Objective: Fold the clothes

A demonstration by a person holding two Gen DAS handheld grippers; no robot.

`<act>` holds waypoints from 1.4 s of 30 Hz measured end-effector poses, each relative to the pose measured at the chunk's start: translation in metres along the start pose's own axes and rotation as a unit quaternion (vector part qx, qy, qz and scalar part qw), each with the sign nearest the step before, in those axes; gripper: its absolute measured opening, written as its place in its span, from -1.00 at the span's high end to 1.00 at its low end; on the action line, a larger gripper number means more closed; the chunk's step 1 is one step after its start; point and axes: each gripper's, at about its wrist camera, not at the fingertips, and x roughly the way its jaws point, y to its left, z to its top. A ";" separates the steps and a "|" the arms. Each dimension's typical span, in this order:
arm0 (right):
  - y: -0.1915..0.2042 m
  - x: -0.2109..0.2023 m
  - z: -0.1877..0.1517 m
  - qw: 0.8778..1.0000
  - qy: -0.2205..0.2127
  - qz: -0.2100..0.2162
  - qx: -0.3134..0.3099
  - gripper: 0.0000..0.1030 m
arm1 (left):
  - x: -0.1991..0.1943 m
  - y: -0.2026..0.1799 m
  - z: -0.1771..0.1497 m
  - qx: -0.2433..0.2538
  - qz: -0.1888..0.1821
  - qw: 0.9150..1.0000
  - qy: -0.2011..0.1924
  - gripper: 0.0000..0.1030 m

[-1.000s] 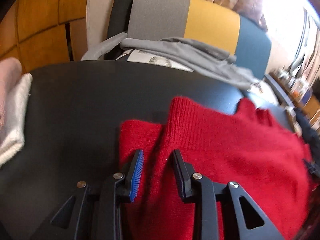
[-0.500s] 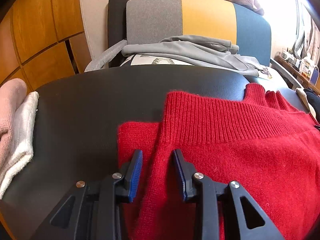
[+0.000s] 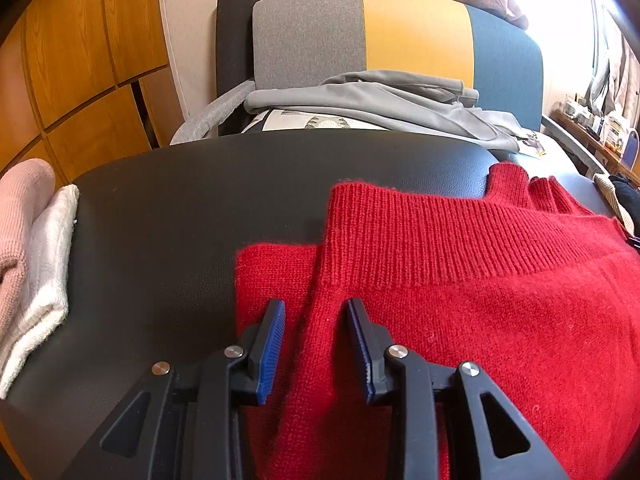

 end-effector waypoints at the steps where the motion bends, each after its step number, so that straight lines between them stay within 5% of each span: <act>1: -0.002 -0.003 0.000 1.000 -0.002 0.001 0.005 0.49 | 0.000 0.001 0.000 -0.002 -0.002 1.000 0.000 0.38; 7: 0.010 -0.050 -0.014 0.995 -0.070 0.065 0.026 0.36 | 0.000 0.015 0.002 -0.036 -0.039 0.999 0.004 0.38; 11: 0.029 -0.028 -0.041 0.996 -0.026 0.086 0.011 0.27 | -0.006 0.023 0.004 -0.051 -0.065 0.997 0.004 0.37; 15: 0.022 -0.027 -0.040 0.994 -0.033 0.097 0.035 0.21 | -0.008 0.021 0.015 -0.032 -0.074 0.997 0.002 0.37; 20: 0.024 -0.022 -0.040 0.994 -0.034 0.098 0.037 0.20 | 0.014 0.023 0.028 -0.072 -0.142 0.986 0.046 0.28; 24: 0.022 -0.028 -0.045 0.994 -0.036 0.097 0.038 0.19 | 0.018 0.009 0.029 -0.045 -0.116 0.991 0.051 0.34; 26: 0.021 -0.029 -0.046 0.994 -0.037 0.099 0.039 0.19 | 0.013 0.002 0.031 -0.025 -0.103 0.993 0.045 0.88; 31: 0.022 -0.031 -0.047 0.994 -0.039 0.095 0.037 0.19 | -0.009 0.003 0.044 -0.002 -0.055 0.998 -0.015 0.89; 38: 0.020 -0.029 -0.047 0.994 -0.038 0.099 0.039 0.18 | 0.021 0.005 0.028 0.009 -0.017 1.000 0.008 0.81; 42: 0.019 -0.028 -0.046 0.993 -0.037 0.102 0.041 0.17 | 0.013 0.009 0.030 0.006 -0.028 0.999 0.015 0.68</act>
